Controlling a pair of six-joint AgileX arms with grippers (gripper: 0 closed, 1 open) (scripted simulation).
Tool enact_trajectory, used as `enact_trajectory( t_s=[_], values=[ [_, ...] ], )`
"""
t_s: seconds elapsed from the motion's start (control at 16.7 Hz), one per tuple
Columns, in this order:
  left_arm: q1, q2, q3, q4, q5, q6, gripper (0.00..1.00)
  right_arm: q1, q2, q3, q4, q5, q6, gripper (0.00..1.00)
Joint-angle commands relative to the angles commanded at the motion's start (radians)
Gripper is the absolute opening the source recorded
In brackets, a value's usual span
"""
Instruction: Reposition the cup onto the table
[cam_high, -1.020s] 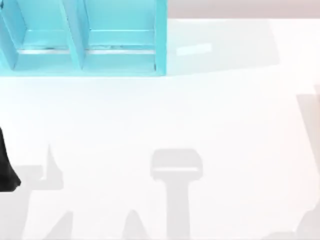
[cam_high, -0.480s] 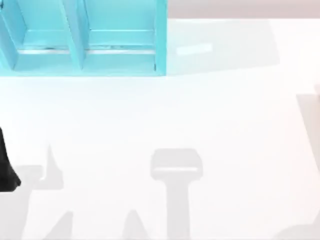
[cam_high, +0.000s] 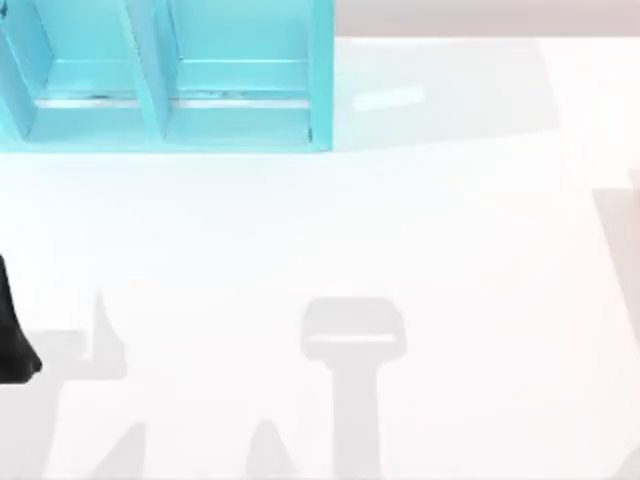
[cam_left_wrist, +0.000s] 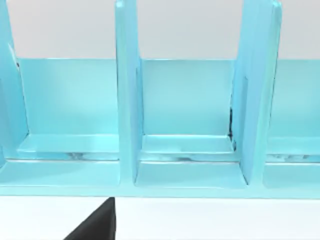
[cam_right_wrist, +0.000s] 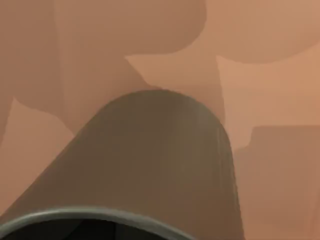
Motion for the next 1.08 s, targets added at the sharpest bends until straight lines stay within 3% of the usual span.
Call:
enact_trajectory(
  t_s=[0.24, 1.02, 1.08],
  values=[
    [0.0, 0.0, 0.0, 0.0, 0.0, 0.0, 1.0, 0.0, 0.001, -0.003, 0.003, 0.0, 0.0, 1.0],
    [0.0, 0.0, 0.0, 0.0, 0.0, 0.0, 1.0, 0.0, 0.001, -0.003, 0.003, 0.0, 0.0, 0.02],
    [0.0, 0.0, 0.0, 0.0, 0.0, 0.0, 1.0, 0.0, 0.001, -0.003, 0.003, 0.0, 0.0, 0.0]
  ],
)
